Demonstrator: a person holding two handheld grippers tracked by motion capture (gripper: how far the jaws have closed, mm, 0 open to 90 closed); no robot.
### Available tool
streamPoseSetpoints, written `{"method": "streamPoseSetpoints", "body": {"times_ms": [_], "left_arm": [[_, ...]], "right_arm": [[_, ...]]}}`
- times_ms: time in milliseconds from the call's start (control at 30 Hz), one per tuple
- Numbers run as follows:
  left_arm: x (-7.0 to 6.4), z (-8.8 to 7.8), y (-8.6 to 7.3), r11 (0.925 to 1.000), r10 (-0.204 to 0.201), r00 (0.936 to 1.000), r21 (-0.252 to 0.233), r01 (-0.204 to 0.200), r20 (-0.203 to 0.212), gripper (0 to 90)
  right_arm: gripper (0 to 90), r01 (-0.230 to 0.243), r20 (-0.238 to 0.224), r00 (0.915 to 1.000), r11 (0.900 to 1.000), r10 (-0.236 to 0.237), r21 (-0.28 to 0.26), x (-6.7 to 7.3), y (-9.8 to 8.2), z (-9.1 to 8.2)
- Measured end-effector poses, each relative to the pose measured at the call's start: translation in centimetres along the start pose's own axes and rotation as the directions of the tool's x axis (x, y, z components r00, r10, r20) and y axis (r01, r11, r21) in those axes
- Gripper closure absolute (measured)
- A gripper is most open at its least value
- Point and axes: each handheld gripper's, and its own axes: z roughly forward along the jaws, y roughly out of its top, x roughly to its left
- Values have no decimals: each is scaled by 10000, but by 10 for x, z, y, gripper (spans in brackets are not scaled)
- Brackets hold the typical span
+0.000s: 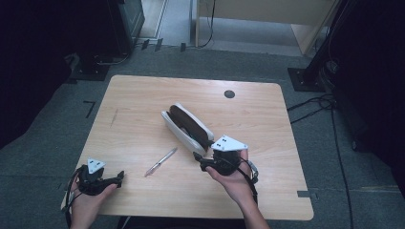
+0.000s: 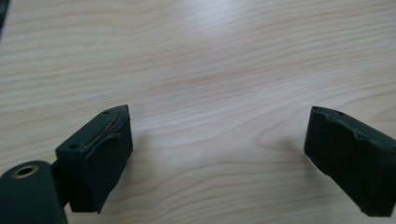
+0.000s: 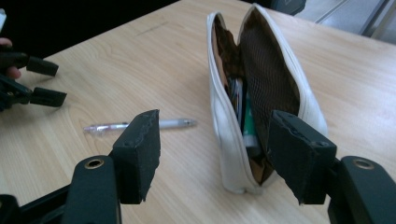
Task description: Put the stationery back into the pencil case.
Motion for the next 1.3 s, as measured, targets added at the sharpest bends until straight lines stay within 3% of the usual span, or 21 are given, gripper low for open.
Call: {"method": "streamPoseSetpoints", "body": {"times_ms": [167,267,433,633,800,867,1067,1300], "left_arm": [[-15,0,9,9995,282,9947,-134,-270,993,149],[-26,3,13,9986,518,9867,-175,-497,1543,157],[-44,8,26,9957,903,9753,-362,-847,2014,206],[-66,21,42,9890,1482,9624,-370,-1435,2276,229],[-76,30,42,9890,1468,9645,-148,-1471,2195,307],[-77,31,39,9914,1297,9634,-130,-1303,2347,337],[-78,33,35,9892,1462,9615,-219,-1451,2328,434],[-80,31,30,9868,1621,9500,-426,-1564,2669,557]], "right_arm": [[312,-176,-75,9998,9998,176,-19,-6,-8,-6],[317,-250,37,9997,9996,251,-152,-10,-13,-13],[334,-331,184,9993,9993,334,-191,-16,-22,-22],[382,-328,269,9991,9991,335,-264,-21,-38,-26],[412,-437,393,9982,9989,444,-194,-24,-54,-24],[425,-381,532,9978,9992,386,-100,-26,-59,-23],[448,-771,565,9954,9970,770,-4,-30,-75,-16],[482,-698,310,9971,9973,692,212,-26,-83,-5]]}}
